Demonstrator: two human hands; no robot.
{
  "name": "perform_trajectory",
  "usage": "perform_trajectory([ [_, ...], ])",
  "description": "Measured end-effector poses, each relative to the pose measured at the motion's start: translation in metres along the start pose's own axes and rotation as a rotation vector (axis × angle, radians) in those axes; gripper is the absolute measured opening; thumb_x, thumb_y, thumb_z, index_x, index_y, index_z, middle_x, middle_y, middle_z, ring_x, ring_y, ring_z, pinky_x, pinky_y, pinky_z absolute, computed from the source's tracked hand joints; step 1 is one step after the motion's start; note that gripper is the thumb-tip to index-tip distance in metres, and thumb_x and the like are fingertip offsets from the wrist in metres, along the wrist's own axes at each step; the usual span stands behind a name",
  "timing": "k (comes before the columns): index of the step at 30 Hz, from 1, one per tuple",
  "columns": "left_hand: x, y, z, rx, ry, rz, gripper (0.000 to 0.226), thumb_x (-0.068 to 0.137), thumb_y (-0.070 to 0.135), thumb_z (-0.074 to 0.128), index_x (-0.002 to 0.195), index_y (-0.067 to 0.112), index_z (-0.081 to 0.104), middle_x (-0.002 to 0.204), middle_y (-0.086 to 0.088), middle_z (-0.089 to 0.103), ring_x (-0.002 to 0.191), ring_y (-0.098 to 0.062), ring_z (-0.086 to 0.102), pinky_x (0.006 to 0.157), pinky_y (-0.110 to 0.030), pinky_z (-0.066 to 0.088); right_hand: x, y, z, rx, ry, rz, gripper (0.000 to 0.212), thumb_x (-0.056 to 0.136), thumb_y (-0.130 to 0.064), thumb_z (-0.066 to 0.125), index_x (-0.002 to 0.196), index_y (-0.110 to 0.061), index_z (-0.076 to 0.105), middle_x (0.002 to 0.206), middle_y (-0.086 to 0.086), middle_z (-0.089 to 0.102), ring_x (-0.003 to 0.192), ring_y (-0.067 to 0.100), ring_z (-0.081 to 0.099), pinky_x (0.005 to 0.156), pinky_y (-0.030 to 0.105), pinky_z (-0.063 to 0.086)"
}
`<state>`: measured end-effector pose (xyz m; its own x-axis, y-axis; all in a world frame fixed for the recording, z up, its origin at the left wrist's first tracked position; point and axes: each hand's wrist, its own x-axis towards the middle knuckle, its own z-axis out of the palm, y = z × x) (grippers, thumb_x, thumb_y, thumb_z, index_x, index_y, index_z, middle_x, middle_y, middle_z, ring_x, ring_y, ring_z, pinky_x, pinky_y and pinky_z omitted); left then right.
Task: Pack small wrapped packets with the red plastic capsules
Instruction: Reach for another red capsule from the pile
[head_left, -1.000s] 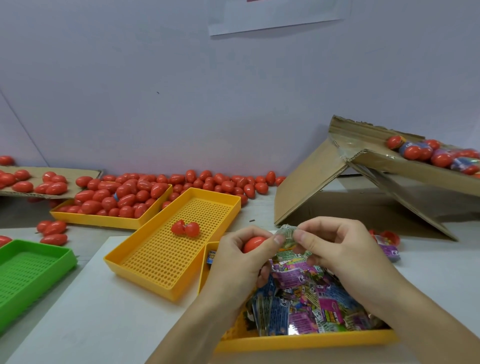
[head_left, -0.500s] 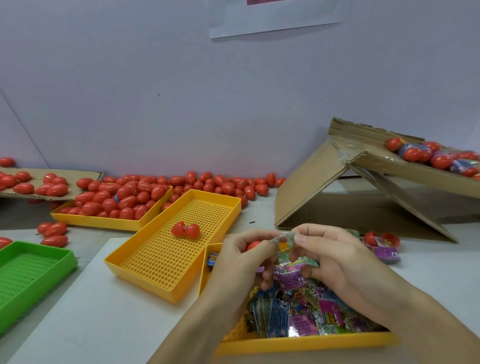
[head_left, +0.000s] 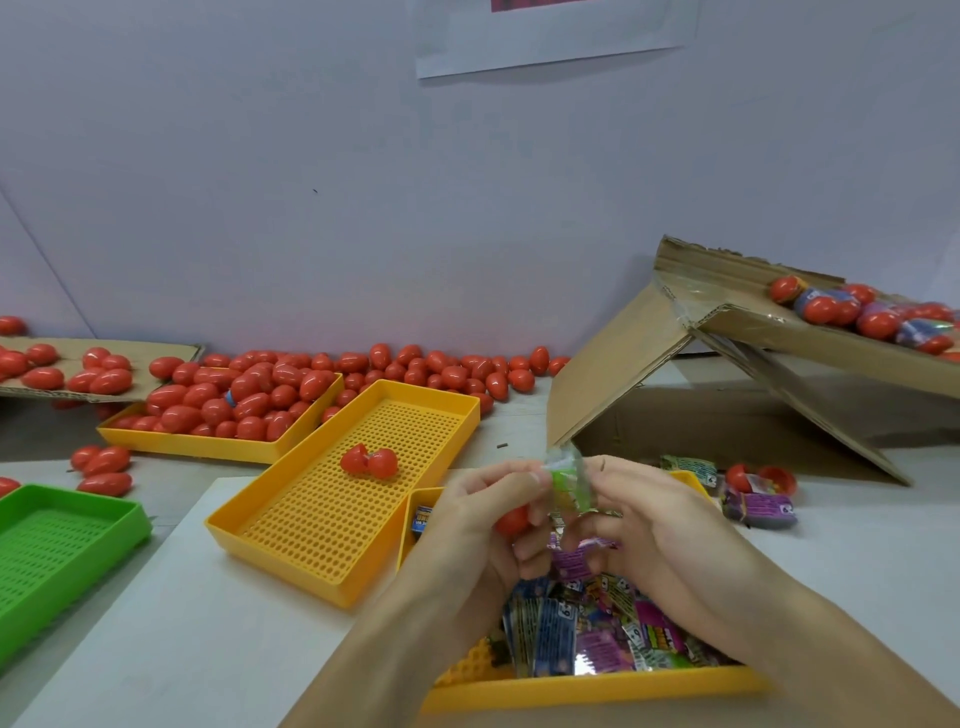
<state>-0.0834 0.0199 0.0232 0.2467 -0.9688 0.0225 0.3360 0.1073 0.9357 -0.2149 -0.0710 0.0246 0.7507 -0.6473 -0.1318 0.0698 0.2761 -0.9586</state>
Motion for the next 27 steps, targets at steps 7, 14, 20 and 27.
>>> perform_trajectory([
  [7,0.005,-0.002,-0.004,-0.066,0.221,-0.015,0.023,0.072,0.022,0.072,0.055,0.019,0.057,0.06,-0.001,0.046,0.047,-0.012,0.035,0.042,-0.023,0.031,-0.007,0.001,-0.005,-0.405,0.169,-0.418,0.012,0.097,-0.017,0.06,0.105,-0.027,0.06,0.075,0.001,0.065,0.067,0.012,0.061,0.061,0.026,0.049],
  [14,0.004,-0.003,-0.003,-0.046,0.22,-0.02,0.022,0.072,0.024,0.072,0.056,0.016,0.059,0.059,-0.001,0.046,0.047,-0.013,0.035,0.042,-0.024,0.031,-0.008,0.009,0.0,-0.615,0.117,-0.477,0.015,0.09,-0.033,0.068,0.104,-0.035,0.064,0.082,-0.002,0.064,0.079,0.013,0.063,0.075,0.033,0.055],
  [20,0.005,-0.004,-0.001,-0.012,0.204,-0.029,0.025,0.074,0.029,0.071,0.057,0.016,0.058,0.058,-0.001,0.046,0.046,-0.014,0.036,0.042,-0.025,0.03,-0.005,0.012,-0.003,-0.647,0.149,-0.489,0.013,0.088,-0.038,0.068,0.101,-0.037,0.064,0.082,-0.006,0.065,0.081,0.01,0.064,0.073,0.027,0.054],
  [27,0.004,-0.004,-0.002,0.024,0.223,-0.011,0.028,0.078,0.028,0.071,0.059,0.014,0.055,0.059,-0.002,0.045,0.048,-0.015,0.035,0.045,-0.026,0.029,-0.006,0.011,-0.002,-0.578,0.11,-0.534,0.029,0.081,-0.046,0.067,0.106,-0.036,0.058,0.08,-0.003,0.062,0.079,0.014,0.062,0.074,0.033,0.054],
])
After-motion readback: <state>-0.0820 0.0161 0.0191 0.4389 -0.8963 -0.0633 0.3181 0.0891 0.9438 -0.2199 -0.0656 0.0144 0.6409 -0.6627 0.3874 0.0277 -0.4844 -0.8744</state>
